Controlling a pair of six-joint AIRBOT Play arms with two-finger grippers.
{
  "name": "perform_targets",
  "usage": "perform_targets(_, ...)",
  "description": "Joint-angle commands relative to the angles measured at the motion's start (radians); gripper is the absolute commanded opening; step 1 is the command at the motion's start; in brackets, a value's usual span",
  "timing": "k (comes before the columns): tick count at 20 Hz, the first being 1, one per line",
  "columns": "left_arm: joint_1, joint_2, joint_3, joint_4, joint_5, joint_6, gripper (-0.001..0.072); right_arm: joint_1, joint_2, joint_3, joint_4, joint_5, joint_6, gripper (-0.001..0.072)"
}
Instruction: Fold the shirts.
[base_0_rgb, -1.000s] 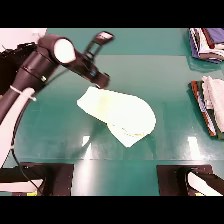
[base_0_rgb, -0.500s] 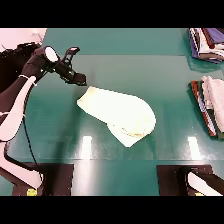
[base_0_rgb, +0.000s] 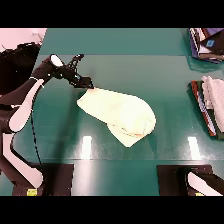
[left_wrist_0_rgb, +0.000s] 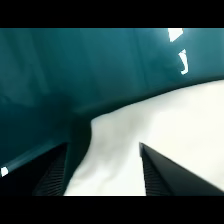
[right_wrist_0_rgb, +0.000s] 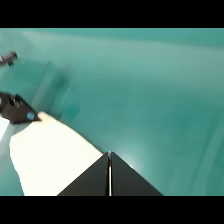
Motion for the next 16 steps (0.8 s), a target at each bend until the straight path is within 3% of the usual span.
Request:
perform_targets(1, -0.025, -0.006, 0.000, -0.024, -0.013, 0.025, 0.0394, 0.001, 0.000, -0.093, 0.000, 0.003, 0.015, 0.0016)
perform_targets(2, -0.027, -0.006, 0.000, -0.024, -0.015, 0.025, 0.0095, 0.000, 0.000, -0.119, -0.001, 0.008, 0.015, 0.0016)
perform_targets(3, -0.027, -0.004, 0.008, -0.025, -0.029, 0.016, 0.0025, -0.002, 0.000, -0.148, -0.002, 0.019, 0.015, 0.0016)
perform_targets(7, 0.012, -0.003, 0.163, 0.019, -0.154, -0.039, 0.0026, 0.001, 0.000, -0.370, -0.061, 0.069, 0.040, 0.0016)
perform_targets(10, 0.024, -0.003, 0.305, 0.022, -0.229, -0.039, 0.0026, 0.002, 0.000, -0.609, -0.066, 0.021, 0.066, 0.0029)
perform_targets(12, 0.024, -0.003, 0.348, 0.009, -0.232, -0.040, 0.0026, 0.008, -0.005, -0.767, -0.009, -0.051, 0.070, 0.0393)
perform_targets(16, 0.024, -0.003, 0.350, -0.019, -0.230, -0.055, 0.0027, 0.068, -0.082, -0.930, 0.169, -0.220, 0.002, 0.0383)
